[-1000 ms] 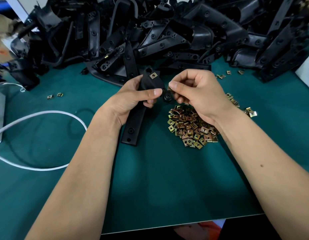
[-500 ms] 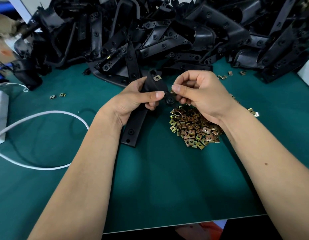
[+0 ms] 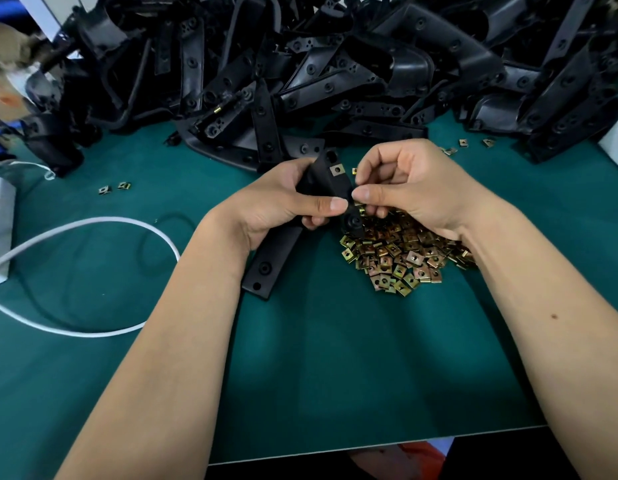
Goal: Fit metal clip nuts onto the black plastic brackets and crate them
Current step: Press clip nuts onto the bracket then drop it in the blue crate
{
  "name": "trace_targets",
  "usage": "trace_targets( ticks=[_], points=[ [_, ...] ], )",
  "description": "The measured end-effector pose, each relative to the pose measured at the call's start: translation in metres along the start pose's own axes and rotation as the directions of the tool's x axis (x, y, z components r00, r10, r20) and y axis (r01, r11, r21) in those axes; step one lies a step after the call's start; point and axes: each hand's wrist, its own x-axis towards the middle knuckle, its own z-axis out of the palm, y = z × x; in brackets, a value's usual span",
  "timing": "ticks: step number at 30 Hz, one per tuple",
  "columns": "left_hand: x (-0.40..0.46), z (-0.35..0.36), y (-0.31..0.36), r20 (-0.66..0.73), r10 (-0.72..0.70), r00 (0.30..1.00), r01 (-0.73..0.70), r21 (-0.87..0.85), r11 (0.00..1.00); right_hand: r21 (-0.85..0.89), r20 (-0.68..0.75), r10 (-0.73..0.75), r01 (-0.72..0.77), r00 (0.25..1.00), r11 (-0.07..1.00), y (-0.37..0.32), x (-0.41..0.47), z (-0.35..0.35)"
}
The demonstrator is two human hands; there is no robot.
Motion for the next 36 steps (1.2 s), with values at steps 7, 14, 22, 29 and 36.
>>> trace_targets(
  ticks=[7, 14, 22, 29, 36],
  points=[
    [0.002, 0.009, -0.003, -0.027, -0.021, 0.999, 0.013, -0.264, 0.964, 0.063, -0.076, -0.065, 0.070, 0.995, 0.996, 0.002, 0.005, 0.001],
    [0.005, 0.018, -0.003, -0.094, 0.006, 0.996, -0.024, -0.194, 0.981, 0.058, -0.054, -0.008, 0.011, 0.999, 0.998, 0.001, 0.002, -0.005],
    [0.007, 0.017, -0.003, -0.127, 0.098, 0.987, -0.137, -0.351, 0.926, 0.214, -0.153, 0.114, -0.080, 0.982, 0.974, 0.004, 0.004, 0.006],
    [0.005, 0.014, -0.005, -0.135, 0.120, 0.984, -0.163, -0.385, 0.908, 0.256, -0.087, 0.151, -0.124, 0.985, 0.959, 0.001, 0.002, 0.000],
    [0.005, 0.013, -0.007, -0.131, 0.100, 0.986, -0.137, -0.322, 0.937, 0.156, -0.078, 0.114, -0.101, 0.990, 0.983, 0.000, 0.001, -0.002]
  ],
)
